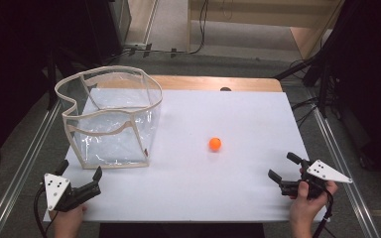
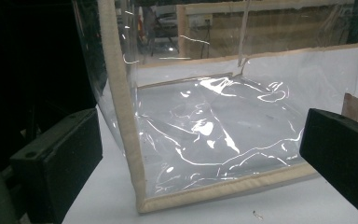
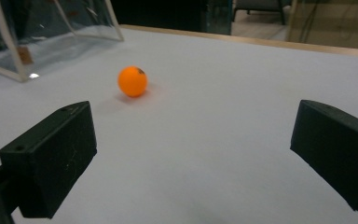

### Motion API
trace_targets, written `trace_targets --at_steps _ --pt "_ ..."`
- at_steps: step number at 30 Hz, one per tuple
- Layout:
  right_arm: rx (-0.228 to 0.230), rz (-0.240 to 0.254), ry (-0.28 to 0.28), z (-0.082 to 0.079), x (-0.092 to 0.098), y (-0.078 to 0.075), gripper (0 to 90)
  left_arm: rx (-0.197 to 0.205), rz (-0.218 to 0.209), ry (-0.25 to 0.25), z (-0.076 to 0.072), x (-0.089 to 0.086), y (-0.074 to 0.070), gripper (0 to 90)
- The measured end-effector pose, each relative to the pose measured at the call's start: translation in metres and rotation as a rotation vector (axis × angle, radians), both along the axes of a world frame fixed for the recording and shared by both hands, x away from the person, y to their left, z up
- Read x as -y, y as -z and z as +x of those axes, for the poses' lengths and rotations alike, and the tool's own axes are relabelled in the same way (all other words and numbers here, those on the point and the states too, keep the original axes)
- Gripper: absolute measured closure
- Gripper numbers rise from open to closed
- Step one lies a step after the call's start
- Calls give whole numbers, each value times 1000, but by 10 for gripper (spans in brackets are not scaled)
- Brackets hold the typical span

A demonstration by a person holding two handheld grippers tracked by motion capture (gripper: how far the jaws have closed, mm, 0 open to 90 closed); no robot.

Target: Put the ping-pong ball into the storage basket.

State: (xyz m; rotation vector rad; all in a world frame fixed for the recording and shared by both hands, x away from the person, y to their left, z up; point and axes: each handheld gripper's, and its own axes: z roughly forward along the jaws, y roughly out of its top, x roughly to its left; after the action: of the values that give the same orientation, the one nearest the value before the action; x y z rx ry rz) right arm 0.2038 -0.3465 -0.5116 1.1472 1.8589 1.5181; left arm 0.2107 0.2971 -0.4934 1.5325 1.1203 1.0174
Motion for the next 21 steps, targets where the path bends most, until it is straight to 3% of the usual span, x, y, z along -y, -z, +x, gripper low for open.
trace_targets --at_steps 2,7,11,12,17,21 --pt "10 18 -14 1 -3 -1 0 0 5 3 0 0 0 0" --pt "13 -14 -33 3 -11 -6 0 1 0 2 0 0 0 0" --pt "14 -1 -59 8 -15 -8 0 -2 -6 1 0 -1 0 0" --pt "6 0 -97 13 -18 -9 0 -1 -6 -1 0 -1 0 0" --pt "-12 -17 -103 20 -22 -11 0 0 -3 1 0 0 0 0" --pt "-31 -16 -159 23 -27 -20 0 1 -1 5 -1 0 1 0"
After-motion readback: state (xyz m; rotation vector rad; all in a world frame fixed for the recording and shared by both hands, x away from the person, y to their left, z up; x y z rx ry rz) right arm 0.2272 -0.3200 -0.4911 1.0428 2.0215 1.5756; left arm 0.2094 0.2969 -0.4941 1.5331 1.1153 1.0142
